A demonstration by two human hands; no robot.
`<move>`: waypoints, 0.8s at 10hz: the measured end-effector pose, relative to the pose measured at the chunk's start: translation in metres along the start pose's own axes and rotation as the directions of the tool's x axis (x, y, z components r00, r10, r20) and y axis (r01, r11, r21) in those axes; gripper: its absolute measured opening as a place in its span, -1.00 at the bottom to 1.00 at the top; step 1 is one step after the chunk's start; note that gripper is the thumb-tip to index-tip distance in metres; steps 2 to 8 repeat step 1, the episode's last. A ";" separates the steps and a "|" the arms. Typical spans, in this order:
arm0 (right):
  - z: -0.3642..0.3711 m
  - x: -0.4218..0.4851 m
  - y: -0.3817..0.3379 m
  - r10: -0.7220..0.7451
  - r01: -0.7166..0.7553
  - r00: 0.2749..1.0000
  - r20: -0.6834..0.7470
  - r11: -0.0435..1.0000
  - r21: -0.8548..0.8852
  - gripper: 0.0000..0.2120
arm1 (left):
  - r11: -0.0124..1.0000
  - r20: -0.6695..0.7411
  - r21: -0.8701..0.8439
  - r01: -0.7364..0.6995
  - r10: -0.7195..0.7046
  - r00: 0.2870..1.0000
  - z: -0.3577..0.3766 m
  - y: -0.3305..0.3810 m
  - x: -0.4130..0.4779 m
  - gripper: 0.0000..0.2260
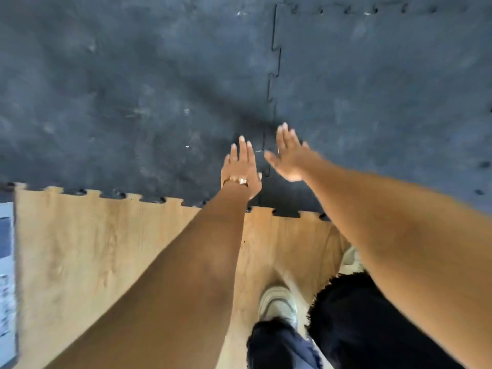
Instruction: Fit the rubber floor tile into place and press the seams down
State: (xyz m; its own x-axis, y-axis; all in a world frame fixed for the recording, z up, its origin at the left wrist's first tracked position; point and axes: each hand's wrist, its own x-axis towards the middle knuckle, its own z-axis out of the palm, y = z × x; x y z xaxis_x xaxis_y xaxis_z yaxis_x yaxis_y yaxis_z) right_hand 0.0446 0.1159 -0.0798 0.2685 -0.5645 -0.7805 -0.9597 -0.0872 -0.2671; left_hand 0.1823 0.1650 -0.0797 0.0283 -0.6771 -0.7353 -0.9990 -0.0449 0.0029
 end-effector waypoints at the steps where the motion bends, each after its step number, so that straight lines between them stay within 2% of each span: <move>1: 0.030 -0.064 0.030 0.077 -0.080 0.984 0.162 0.997 0.011 -0.35 | 0.989 0.236 -0.030 -0.148 0.151 0.960 0.009 0.017 -0.046 -0.38; 8: 0.030 -0.064 0.030 0.077 -0.080 0.984 0.162 0.997 0.011 -0.35 | 0.989 0.236 -0.030 -0.148 0.151 0.960 0.009 0.017 -0.046 -0.38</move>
